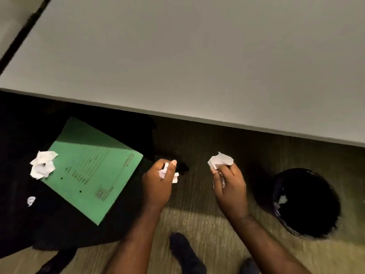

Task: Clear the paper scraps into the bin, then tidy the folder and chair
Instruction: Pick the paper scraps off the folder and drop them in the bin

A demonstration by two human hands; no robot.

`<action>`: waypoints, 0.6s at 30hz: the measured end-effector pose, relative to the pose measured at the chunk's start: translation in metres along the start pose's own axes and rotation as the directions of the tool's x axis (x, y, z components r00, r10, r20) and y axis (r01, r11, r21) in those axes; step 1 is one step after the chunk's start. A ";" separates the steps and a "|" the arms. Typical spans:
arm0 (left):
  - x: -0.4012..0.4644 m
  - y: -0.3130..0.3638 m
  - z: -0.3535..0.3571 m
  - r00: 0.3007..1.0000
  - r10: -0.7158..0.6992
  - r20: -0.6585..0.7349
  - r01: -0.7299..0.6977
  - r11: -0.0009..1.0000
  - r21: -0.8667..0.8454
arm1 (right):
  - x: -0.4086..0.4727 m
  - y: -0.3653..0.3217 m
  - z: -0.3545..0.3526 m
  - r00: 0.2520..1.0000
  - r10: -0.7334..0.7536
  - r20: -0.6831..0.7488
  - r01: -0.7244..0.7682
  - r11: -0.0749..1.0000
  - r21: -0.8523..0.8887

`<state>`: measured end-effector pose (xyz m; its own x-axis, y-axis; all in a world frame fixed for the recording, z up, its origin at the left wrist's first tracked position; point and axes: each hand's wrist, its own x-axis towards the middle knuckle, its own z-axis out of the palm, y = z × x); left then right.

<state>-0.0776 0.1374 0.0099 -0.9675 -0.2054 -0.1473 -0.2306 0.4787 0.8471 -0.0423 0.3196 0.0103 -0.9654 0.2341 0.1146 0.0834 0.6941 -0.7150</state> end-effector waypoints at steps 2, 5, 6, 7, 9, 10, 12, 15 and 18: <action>-0.008 0.013 0.037 0.991 -0.013 0.130 0.020 0.998 -0.053 | -0.008 0.032 -0.022 0.991 0.107 -0.079 -0.104 0.994 0.040; -0.026 0.037 0.097 0.962 -0.006 0.274 0.034 0.995 -0.098 | -0.022 0.082 -0.061 0.953 0.242 -0.180 -0.230 0.969 0.086; -0.031 0.045 0.113 0.954 -0.005 0.301 0.044 0.991 -0.123 | -0.026 0.095 -0.072 0.940 0.273 -0.203 -0.257 0.961 0.100; -0.038 0.053 0.132 0.944 0.001 0.331 0.047 0.990 -0.137 | -0.030 0.109 -0.086 0.924 0.305 -0.228 -0.287 0.951 0.112; -0.053 0.069 0.170 0.923 0.026 0.383 0.026 0.991 -0.131 | -0.040 0.138 -0.113 0.897 0.341 -0.282 -0.322 0.940 0.111; -0.062 0.077 0.190 0.911 0.040 0.410 0.012 0.992 -0.122 | -0.046 0.154 -0.126 0.882 0.357 -0.307 -0.340 0.934 0.107; -0.082 0.091 0.228 0.887 0.070 0.456 -0.023 0.994 -0.107 | -0.058 0.185 -0.151 0.855 0.388 -0.344 -0.376 0.921 0.103; -0.112 0.102 0.282 0.854 0.122 0.506 -0.102 0.993 -0.067 | -0.077 0.229 -0.180 0.825 0.421 -0.377 -0.417 0.904 0.096; -0.142 0.106 0.337 0.808 0.143 0.571 -0.176 0.984 0.003 | -0.098 0.273 -0.200 0.822 0.427 -0.378 -0.429 0.900 0.082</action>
<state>0.0006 0.5048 -0.0515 -0.8741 0.3897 -0.2899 -0.0571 0.5102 0.8581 0.1245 0.6226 -0.0580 -0.6646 0.7455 0.0496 0.4690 0.4680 -0.7490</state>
